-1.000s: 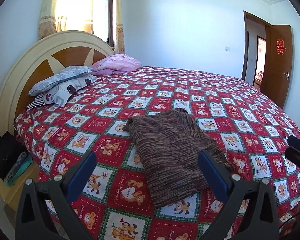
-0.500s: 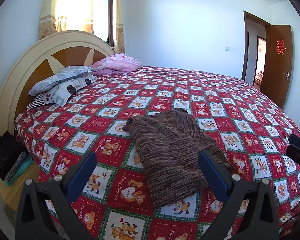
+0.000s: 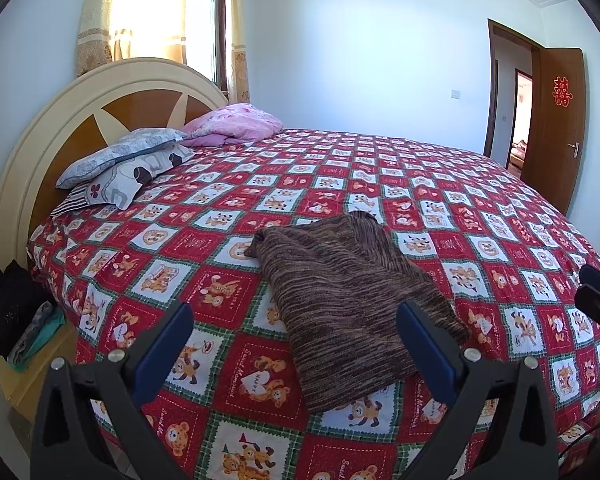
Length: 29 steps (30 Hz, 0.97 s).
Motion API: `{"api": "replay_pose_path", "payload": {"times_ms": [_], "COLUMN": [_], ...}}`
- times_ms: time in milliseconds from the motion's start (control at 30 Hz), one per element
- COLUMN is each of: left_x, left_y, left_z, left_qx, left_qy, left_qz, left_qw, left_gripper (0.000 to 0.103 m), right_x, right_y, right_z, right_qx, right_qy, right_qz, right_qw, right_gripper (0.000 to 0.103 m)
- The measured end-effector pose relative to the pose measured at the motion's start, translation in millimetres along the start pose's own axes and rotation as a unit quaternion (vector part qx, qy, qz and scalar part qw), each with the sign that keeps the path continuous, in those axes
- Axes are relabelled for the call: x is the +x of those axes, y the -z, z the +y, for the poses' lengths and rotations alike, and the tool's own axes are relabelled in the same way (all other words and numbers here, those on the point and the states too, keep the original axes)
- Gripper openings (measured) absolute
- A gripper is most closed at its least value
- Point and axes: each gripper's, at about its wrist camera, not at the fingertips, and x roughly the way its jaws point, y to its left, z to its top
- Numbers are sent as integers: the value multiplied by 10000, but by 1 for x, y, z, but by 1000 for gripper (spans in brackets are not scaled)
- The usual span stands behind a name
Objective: Fold small clothes
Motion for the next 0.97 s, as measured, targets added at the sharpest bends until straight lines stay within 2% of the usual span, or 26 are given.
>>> {"api": "replay_pose_path", "payload": {"times_ms": [267, 500, 967], "left_x": [2, 1, 5], "left_y": [1, 0, 2], "left_z": [-3, -8, 1], "left_qx": [87, 218, 110], "left_qy": [104, 8, -226], "left_qz": [90, 55, 42], "left_qw": [9999, 9997, 9997], "left_gripper": [103, 103, 103], "right_x": [-1, -1, 2], "right_y": [0, 0, 4], "right_z": [-1, 3, 4], "right_qx": [8, -27, -73], "right_qy": [11, 19, -11], "right_qz": [-52, -63, -4], "right_qw": [10000, 10000, 10000], "right_gripper": [47, 48, 48]}}
